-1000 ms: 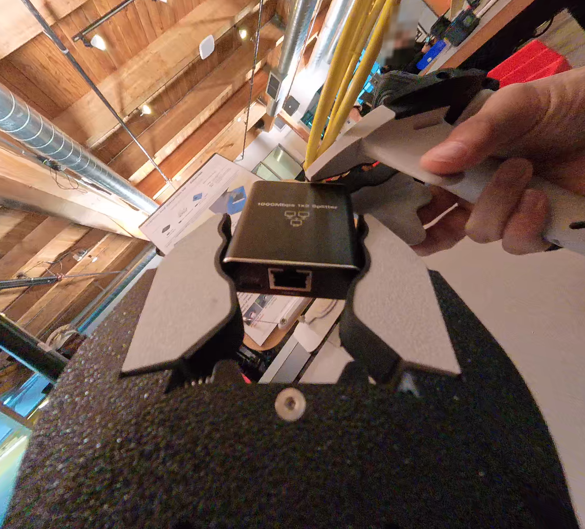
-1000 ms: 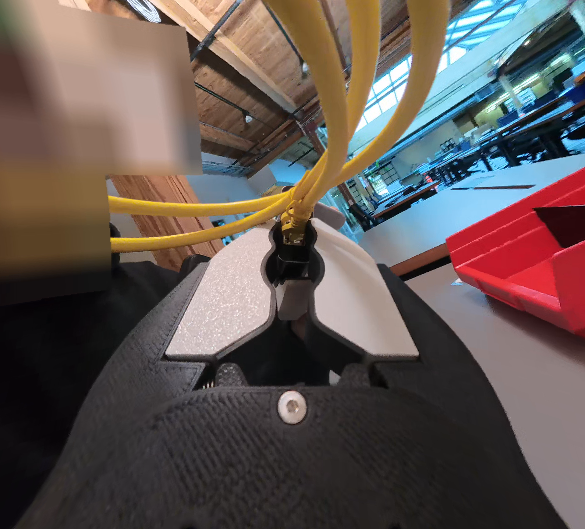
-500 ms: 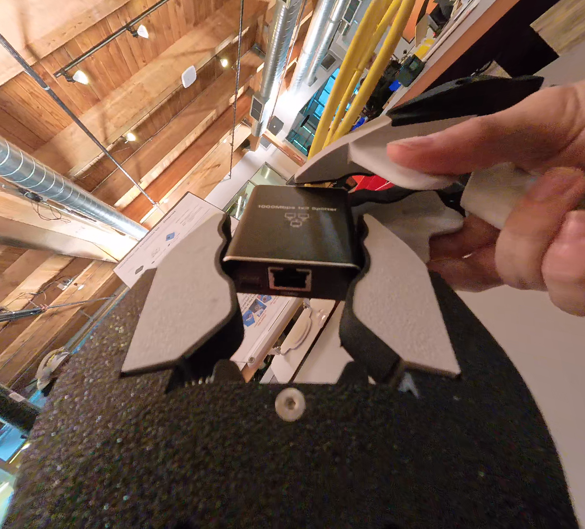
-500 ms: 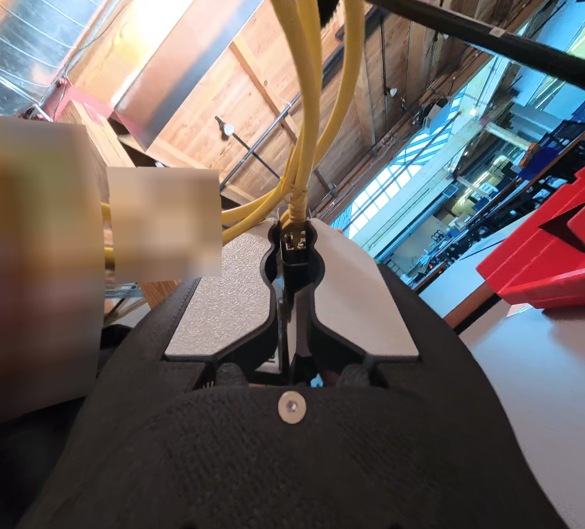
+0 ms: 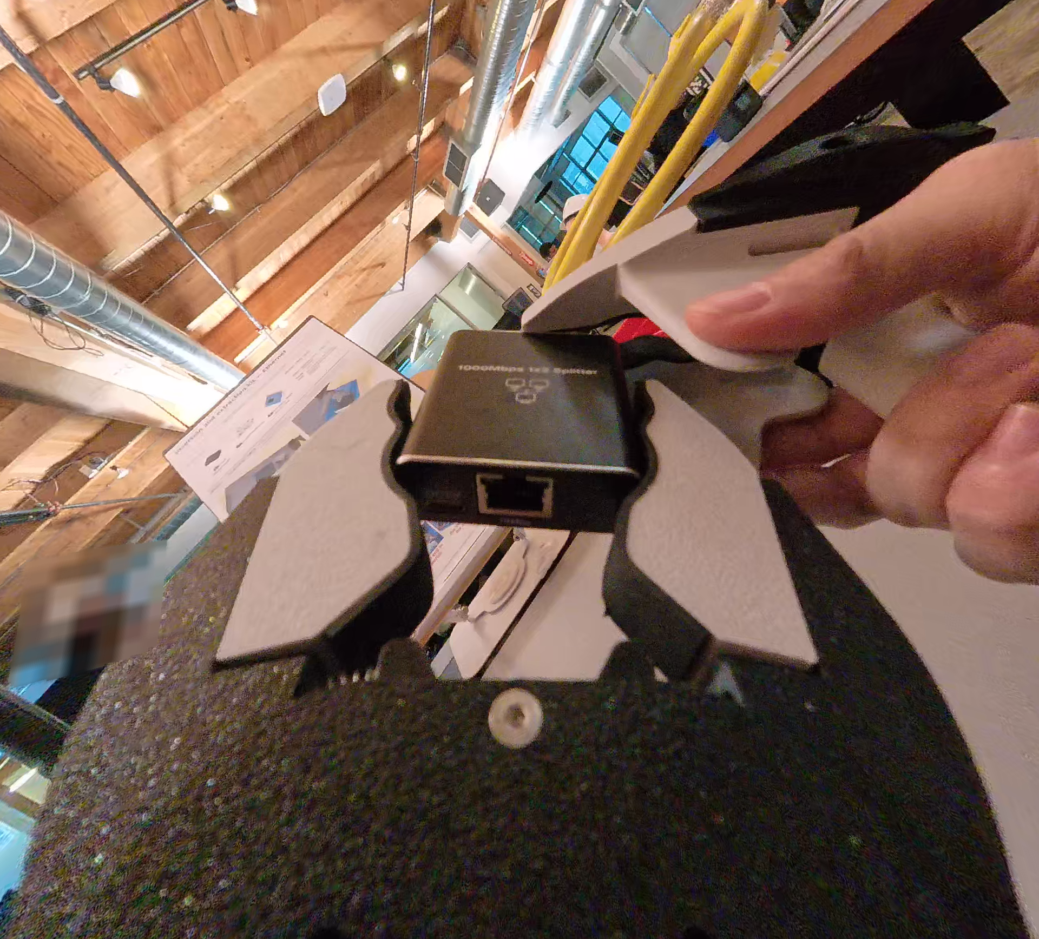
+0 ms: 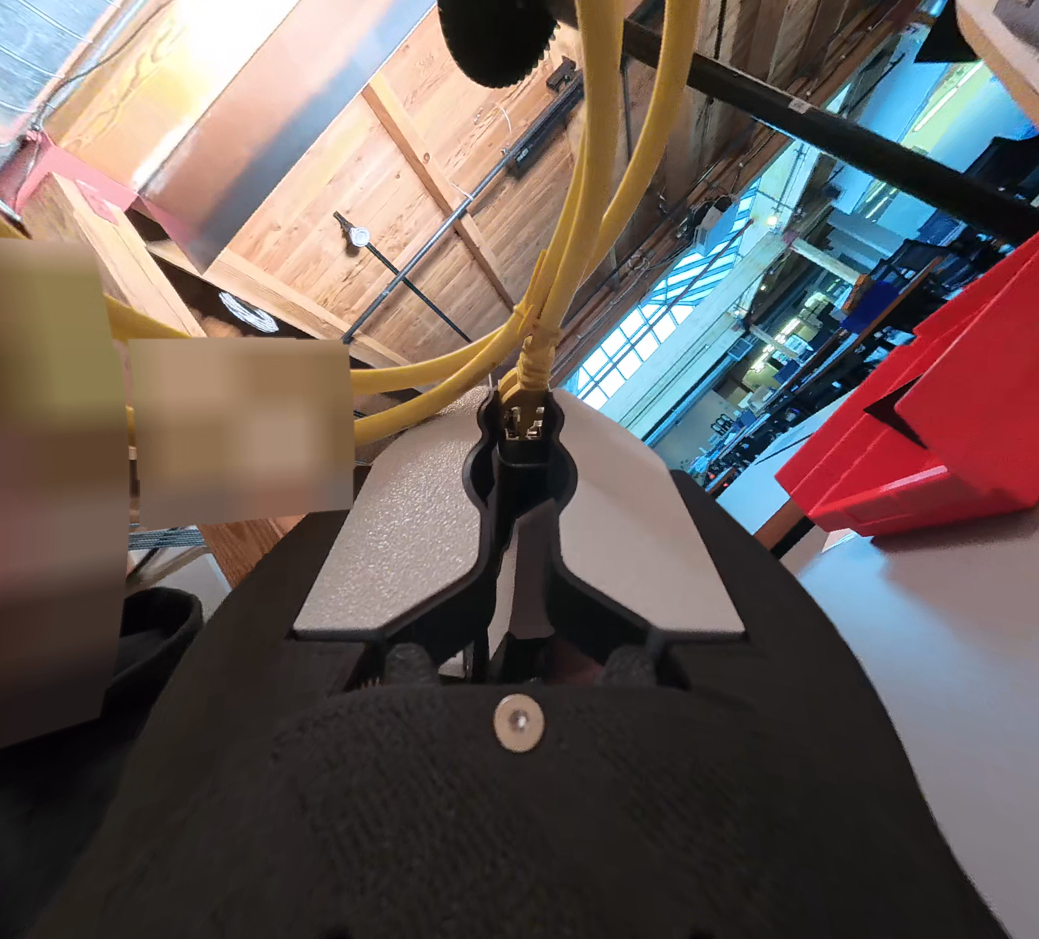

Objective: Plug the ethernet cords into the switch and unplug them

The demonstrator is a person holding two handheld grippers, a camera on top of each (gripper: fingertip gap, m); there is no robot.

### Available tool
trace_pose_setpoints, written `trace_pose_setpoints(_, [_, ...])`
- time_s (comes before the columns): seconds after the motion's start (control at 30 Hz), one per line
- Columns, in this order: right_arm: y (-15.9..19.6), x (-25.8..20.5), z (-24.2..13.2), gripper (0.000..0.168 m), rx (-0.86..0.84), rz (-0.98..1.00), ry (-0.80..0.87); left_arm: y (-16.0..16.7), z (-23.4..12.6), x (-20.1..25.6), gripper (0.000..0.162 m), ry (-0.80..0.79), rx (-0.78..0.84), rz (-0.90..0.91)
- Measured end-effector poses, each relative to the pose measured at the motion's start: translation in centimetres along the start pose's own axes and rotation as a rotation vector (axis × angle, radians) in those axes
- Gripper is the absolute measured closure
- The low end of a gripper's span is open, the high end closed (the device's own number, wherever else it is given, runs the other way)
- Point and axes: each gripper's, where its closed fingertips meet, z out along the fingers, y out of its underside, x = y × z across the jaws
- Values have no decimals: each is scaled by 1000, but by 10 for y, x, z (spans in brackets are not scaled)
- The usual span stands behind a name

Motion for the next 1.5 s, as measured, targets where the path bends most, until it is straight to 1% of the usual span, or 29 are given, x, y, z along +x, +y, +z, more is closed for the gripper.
trace_pose_setpoints(0.07, [-1,4,-2,155,10,-15,-4,4,2,3,87,21,-2,13])
trace_pose_setpoints(0.2, [-4,15,-7,154,42,-54,10,15,6,9,87,34,-60,-49])
trace_pose_setpoints(0.43, [3,26,-6,154,-6,-109,34,29,2,11,87,33,-86,-130])
trace_pose_setpoints(0.57, [4,35,-6,154,-12,-111,72,38,1,13,87,57,-109,-219])
trace_pose_setpoints(0.67, [5,36,-6,154,-29,-121,86,40,0,14,87,54,-116,-256])
trace_pose_setpoints(0.8, [6,35,-5,154,-11,-78,61,36,-2,11,87,23,-106,-178])
trace_pose_setpoints(0.9, [6,37,-6,155,-18,-83,68,38,-2,12,87,30,-110,-181])
trace_pose_setpoints(1.0, [5,41,-8,155,-22,-76,92,43,-1,16,87,73,-123,-306])
trace_pose_setpoints(1.23, [5,39,-8,155,-49,-122,93,42,-1,16,87,75,-130,-249])
trace_pose_setpoints(1.37, [4,43,-10,155,-61,-134,120,45,0,21,87,132,-127,-388])
trace_pose_setpoints(1.5, [4,38,-8,154,-54,-129,91,40,-1,16,87,71,-128,-214])
